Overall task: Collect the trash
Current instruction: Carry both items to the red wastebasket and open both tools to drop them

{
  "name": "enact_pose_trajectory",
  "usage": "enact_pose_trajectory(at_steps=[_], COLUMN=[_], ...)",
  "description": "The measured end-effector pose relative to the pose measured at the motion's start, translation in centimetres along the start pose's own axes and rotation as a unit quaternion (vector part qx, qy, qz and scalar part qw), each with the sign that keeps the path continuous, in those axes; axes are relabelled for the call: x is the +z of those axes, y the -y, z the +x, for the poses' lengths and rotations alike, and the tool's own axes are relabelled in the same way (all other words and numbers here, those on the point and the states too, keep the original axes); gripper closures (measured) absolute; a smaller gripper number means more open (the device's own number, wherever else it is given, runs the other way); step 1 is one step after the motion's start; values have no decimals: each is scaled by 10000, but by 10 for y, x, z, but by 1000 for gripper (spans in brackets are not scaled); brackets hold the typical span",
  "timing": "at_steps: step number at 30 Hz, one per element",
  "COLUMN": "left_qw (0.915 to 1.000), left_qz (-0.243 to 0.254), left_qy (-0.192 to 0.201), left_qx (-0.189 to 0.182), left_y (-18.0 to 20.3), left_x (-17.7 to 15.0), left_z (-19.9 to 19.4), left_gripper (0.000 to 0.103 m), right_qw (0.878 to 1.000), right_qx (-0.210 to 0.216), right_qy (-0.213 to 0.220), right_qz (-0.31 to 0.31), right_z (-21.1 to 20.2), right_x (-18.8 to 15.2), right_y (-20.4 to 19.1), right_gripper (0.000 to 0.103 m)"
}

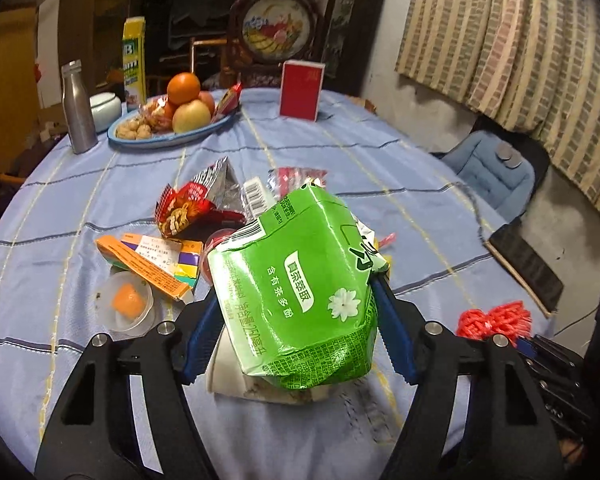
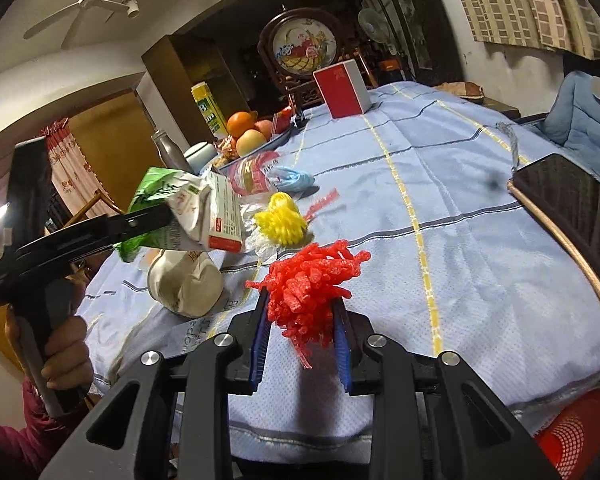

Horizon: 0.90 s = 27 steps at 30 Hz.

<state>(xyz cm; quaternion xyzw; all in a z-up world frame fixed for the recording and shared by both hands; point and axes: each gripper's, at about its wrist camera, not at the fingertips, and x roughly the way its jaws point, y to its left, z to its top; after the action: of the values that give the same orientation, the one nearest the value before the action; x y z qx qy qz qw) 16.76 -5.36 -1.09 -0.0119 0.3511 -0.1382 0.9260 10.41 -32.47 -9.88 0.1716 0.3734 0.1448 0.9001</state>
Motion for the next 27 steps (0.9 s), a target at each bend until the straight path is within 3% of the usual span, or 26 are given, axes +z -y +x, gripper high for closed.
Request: enact_pose_trajectory(at_steps=[16, 27], left_qw=[9962, 9875], left_qz=[503, 943], left_qy=[322, 196], left_qx=[-629, -1245], left_y=[69, 132], left_x=[-17, -42], left_z=[-57, -70], left_gripper=[34, 34], right_qw=[9974, 9886], right_qx=[-137, -891], right_qy=[705, 1165], right_qz=[64, 334], right_z=[-90, -178], right_x=[-15, -51], right_y=[9, 54], right_gripper=[75, 75])
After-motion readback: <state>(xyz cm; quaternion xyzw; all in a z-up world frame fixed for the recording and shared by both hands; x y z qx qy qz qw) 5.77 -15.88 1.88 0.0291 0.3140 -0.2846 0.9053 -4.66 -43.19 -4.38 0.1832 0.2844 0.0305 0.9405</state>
